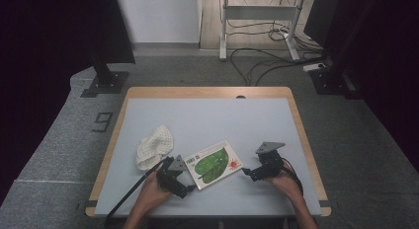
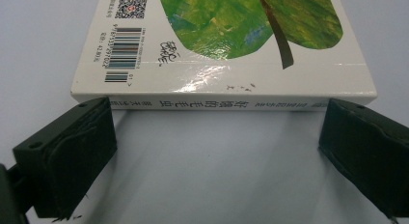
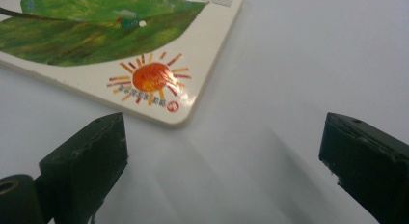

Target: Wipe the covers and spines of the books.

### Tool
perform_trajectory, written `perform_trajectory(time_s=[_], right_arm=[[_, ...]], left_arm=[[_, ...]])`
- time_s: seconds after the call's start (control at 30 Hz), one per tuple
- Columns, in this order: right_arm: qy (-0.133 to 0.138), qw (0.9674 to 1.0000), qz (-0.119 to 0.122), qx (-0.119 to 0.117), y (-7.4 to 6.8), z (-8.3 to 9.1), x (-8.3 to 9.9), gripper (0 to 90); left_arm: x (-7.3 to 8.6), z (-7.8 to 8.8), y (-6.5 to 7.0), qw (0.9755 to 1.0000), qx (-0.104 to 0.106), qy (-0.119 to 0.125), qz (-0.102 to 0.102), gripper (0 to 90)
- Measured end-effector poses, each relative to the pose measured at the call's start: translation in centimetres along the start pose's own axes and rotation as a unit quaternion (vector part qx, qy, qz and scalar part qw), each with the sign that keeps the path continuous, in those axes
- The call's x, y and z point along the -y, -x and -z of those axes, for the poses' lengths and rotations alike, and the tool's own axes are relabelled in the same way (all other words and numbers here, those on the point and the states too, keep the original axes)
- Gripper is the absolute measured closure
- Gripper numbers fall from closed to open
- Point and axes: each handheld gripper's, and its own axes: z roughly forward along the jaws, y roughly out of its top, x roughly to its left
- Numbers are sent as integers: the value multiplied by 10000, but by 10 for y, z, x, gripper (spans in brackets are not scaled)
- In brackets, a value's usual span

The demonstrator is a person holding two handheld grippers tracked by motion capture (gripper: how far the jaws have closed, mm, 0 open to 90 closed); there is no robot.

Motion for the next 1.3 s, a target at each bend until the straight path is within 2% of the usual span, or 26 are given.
perform_trajectory(time_s=[0.47,0.87,0.97,1.1,1.3], right_arm=[[22,9997,-26,-231,-4,-32,-31,0],[-79,9979,-144,-629,-5,-62,-48,0],[-125,9978,-137,-642,-5,-70,-52,0],[-179,9973,-202,-683,-4,-76,-55,0],[-169,9967,-159,-780,-6,-79,-58,5]], left_arm=[[0,-1,1,10000,-35,20,78,0],[0,0,1,10000,-47,15,83,0],[0,0,2,9999,-78,21,119,0],[0,-1,3,9998,-101,23,150,0],[0,-1,3,9998,-115,20,157,0]])
